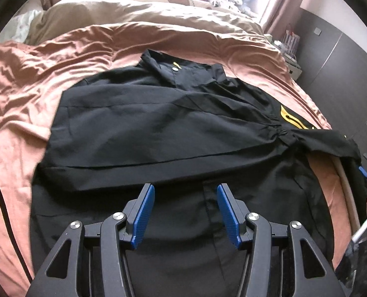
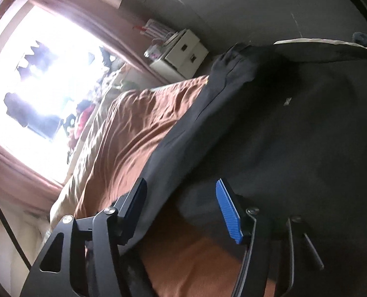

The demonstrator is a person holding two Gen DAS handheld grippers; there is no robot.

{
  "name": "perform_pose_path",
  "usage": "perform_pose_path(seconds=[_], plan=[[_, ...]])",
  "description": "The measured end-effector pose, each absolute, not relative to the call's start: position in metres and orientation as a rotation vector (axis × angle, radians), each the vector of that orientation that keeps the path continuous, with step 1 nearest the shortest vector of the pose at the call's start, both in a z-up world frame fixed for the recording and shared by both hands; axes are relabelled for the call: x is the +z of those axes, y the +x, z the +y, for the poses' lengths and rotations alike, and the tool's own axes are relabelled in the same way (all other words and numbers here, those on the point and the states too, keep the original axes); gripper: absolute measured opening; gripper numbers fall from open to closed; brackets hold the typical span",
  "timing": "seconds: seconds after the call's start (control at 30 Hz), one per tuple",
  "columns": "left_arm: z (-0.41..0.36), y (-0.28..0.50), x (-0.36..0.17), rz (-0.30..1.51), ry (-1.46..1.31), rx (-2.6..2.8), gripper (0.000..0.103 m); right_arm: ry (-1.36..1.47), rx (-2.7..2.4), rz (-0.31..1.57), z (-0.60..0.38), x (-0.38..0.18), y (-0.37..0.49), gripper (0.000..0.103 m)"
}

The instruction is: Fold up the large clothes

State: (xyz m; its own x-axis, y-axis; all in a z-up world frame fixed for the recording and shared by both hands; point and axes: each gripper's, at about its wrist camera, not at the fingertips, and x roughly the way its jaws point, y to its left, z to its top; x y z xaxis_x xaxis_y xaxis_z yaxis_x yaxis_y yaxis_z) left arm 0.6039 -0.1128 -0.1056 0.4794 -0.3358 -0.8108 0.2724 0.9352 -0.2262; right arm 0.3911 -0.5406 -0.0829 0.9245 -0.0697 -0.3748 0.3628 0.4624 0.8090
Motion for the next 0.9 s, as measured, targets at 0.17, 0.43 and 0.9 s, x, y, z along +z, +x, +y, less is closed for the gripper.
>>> perform_pose_path(seconds=[0.17, 0.43, 0.9], plan=[[-0.106, 0.600, -0.114, 0.980, -0.100, -0.349, 0.055, 1.117, -0.280, 0.305, -0.544, -0.091, 0.402, 0.045], [-0.083, 0.572, -0.128, 0.932, -0.134, -0.286, 0.055, 1.193, -0.323, 0.277, -0.547, -0.103, 0.412, 0.018], [-0.031, 0.553, -0.129, 0.882, -0.279, -0.295, 0.055, 0.782, -0.270, 0.181, -0.446, 0.038, 0.401, 0.000]])
